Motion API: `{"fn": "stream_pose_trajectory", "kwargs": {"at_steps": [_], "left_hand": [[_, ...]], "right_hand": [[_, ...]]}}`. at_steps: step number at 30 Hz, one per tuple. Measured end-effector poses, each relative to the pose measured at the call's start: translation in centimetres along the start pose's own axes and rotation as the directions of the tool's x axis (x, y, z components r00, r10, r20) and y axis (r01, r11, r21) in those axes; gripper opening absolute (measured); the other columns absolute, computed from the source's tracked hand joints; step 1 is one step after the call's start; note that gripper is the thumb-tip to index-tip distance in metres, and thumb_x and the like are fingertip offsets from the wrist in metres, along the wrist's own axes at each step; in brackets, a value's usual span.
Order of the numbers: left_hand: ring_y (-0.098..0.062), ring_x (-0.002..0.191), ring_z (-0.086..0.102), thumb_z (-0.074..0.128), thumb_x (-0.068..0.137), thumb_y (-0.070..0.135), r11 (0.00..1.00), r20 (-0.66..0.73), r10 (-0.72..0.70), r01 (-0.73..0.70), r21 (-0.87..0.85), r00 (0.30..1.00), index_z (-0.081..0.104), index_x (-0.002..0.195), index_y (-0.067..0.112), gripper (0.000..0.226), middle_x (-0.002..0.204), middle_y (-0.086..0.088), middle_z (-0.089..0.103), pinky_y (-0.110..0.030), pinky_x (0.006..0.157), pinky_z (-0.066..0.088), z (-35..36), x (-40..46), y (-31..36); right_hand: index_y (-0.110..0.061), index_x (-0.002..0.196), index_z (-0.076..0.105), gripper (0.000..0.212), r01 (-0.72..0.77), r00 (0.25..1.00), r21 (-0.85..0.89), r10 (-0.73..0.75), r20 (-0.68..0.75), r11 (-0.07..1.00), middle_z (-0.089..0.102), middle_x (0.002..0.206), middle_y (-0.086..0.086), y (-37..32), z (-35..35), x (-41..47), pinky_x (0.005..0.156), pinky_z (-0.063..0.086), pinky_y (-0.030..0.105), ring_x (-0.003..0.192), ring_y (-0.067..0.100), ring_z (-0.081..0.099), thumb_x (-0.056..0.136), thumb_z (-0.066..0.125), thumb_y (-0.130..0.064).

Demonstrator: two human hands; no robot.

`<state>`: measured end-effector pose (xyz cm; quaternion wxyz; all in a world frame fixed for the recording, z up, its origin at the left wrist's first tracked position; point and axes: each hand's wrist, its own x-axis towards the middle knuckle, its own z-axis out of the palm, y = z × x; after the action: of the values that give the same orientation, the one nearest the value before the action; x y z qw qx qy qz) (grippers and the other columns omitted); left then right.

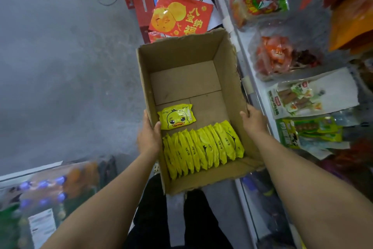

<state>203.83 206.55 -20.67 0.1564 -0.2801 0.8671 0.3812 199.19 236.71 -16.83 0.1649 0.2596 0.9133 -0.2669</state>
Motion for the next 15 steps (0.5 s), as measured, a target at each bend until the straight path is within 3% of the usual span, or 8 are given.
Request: {"fn": "stream_pose_trajectory", "kwargs": {"at_steps": [2, 4, 6, 8, 10, 12, 15], "left_hand": [[-0.032, 0.143, 0.027, 0.054, 0.093, 0.038, 0.973, -0.076, 0.192, -0.179, 0.146, 0.978, 0.011, 0.154, 0.012, 0.079, 0.155, -0.017, 0.028, -0.042, 0.116, 0.025, -0.2, -0.2, 1.1], [-0.03, 0.147, 0.012, 0.053, 0.09, 0.045, 0.847, -0.076, 0.485, -0.447, 0.289, 0.871, 0.014, 0.152, 0.006, 0.083, 0.158, -0.018, 0.016, -0.039, 0.12, 0.013, 0.0, 0.1, 2.6], [-0.028, 0.148, 0.012, 0.052, 0.09, 0.048, 0.721, 0.035, 0.637, -0.611, 0.328, 0.77, 0.018, 0.152, 0.007, 0.081, 0.159, -0.015, 0.017, -0.037, 0.119, 0.011, 0.9, 0.8, 3.8], [-0.025, 0.148, 0.012, 0.052, 0.091, 0.048, 0.746, 0.195, 0.583, -0.615, 0.255, 0.789, 0.015, 0.153, 0.012, 0.081, 0.159, -0.011, 0.017, -0.036, 0.12, 0.012, 2.0, 1.8, 4.5], [-0.025, 0.146, 0.018, 0.055, 0.091, 0.048, 0.817, 0.326, 0.472, -0.545, 0.188, 0.819, 0.015, 0.153, 0.014, 0.081, 0.158, -0.01, 0.022, -0.036, 0.118, 0.018, 3.3, 3.2, 4.2], [-0.029, 0.142, 0.028, 0.059, 0.089, 0.048, 0.867, 0.417, 0.368, -0.468, 0.168, 0.831, 0.019, 0.152, 0.014, 0.082, 0.154, -0.014, 0.031, -0.038, 0.114, 0.026, 4.4, 4.6, 3.6], [-0.031, 0.137, 0.035, 0.061, 0.087, 0.049, 0.902, 0.481, 0.218, -0.363, 0.233, 0.849, 0.022, 0.151, 0.014, 0.083, 0.149, -0.016, 0.038, -0.04, 0.109, 0.034, 6.0, 7.0, 2.6]], "right_hand": [[-0.016, 0.145, 0.045, 0.047, 0.007, 0.996, -0.013, -0.008, -0.091, 1.0, 0.056, 0.137, 0.016, -0.9, 0.3, -1.0, 0.098, 0.043, 0.039, 0.125, 0.035, 0.052, 0.099, 0.055, -0.02], [-0.015, 0.146, 0.043, 0.05, 0.157, 0.964, -0.04, -0.162, -0.21, 0.987, 0.049, 0.145, 0.012, -1.2, 1.1, -2.2, 0.107, 0.039, 0.042, 0.133, 0.031, 0.044, 0.097, 0.056, -0.018], [-0.013, 0.14, 0.05, 0.046, 0.285, 0.927, -0.1, -0.3, -0.224, 0.953, 0.05, 0.144, 0.009, -0.7, 2.4, -3.3, 0.109, 0.035, 0.037, 0.134, 0.027, 0.042, 0.095, 0.06, -0.017], [-0.013, 0.134, 0.056, 0.043, 0.258, 0.951, -0.079, -0.268, -0.157, 0.963, 0.057, 0.135, 0.009, 0.3, 3.7, -4.2, 0.098, 0.038, 0.03, 0.126, 0.027, 0.049, 0.093, 0.065, -0.021], [-0.014, 0.132, 0.058, 0.046, 0.129, 0.991, 0.007, -0.129, -0.043, 0.992, 0.061, 0.13, 0.008, 1.4, 5.0, -4.7, 0.091, 0.041, 0.03, 0.12, 0.027, 0.055, 0.089, 0.07, -0.027], [-0.015, 0.134, 0.057, 0.053, -0.001, 0.999, 0.068, -0.003, 0.052, 0.998, 0.06, 0.132, 0.008, 2.8, 6.2, -4.7, 0.093, 0.041, 0.03, 0.122, 0.027, 0.055, 0.086, 0.074, -0.032], [-0.017, 0.139, 0.052, 0.061, -0.126, 0.989, 0.097, 0.119, 0.083, 0.987, 0.055, 0.139, 0.009, 4.4, 7.3, -3.7, 0.101, 0.04, 0.035, 0.128, 0.028, 0.049, 0.086, 0.073, -0.038]]}}
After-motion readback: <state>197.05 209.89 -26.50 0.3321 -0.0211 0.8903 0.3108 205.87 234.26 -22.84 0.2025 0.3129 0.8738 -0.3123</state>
